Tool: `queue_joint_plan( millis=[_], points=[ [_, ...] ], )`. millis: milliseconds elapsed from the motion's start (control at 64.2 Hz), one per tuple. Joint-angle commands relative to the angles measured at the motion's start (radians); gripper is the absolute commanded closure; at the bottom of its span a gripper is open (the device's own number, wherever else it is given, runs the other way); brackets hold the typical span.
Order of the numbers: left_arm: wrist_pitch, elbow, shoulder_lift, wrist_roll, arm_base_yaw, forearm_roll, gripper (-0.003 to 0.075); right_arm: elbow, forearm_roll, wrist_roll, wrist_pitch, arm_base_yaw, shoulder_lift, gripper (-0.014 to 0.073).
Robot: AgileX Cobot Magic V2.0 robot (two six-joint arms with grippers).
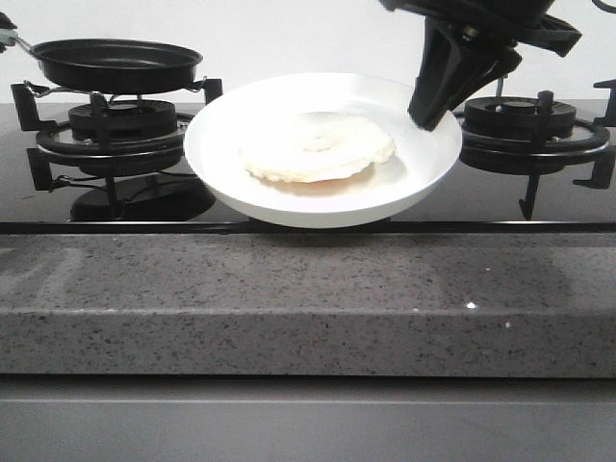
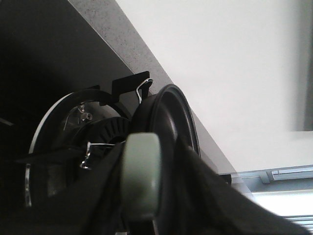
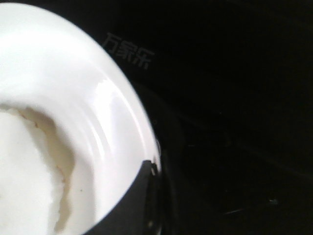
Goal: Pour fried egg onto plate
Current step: 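Return the empty pan onto its burner with the left gripper, then release the pan handle and withdraw the left gripper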
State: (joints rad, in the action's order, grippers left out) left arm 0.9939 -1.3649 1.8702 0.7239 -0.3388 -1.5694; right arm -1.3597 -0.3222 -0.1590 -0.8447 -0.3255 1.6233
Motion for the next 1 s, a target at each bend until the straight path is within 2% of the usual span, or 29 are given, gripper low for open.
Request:
queue_joint_plan(
  millis=[0,125,467,716,872,981],
  points=[
    [0.05,-0.032,-0.047,-0.005,-0.002,-0.056,0.0339,-0.024,-0.019,-0.001,0.044,0.0,-0.05,0.0662],
    [0.059,-0.032,-0.047,-0.005,-0.011,-0.019,0.0272,-0.024,-0.019,-0.001,0.044,0.0,-0.05,0.0662],
    [0.065,-0.032,-0.137,-0.03,-0.12,0.184,0.0271,-0.024,-0.019,-0.001,0.044,0.0,-0.05,0.0662],
    [0.033,-0.032,-0.311,-0.083,-0.163,0.45,0.0272,-0.024,-0.019,-0.001,0.044,0.0,-0.05,0.0662],
    [0.012,-0.032,-0.449,-0.083,-0.073,0.543,0.0272,-0.024,-0.019,-0.001,0.044,0.0,-0.05,0.0662],
    [-0.024,-0.032,-0.54,-0.154,0.07,0.71,0.0277,-0.024,-0.019,-0.001,0.044,0.0,-0.05,0.0662]
  ],
)
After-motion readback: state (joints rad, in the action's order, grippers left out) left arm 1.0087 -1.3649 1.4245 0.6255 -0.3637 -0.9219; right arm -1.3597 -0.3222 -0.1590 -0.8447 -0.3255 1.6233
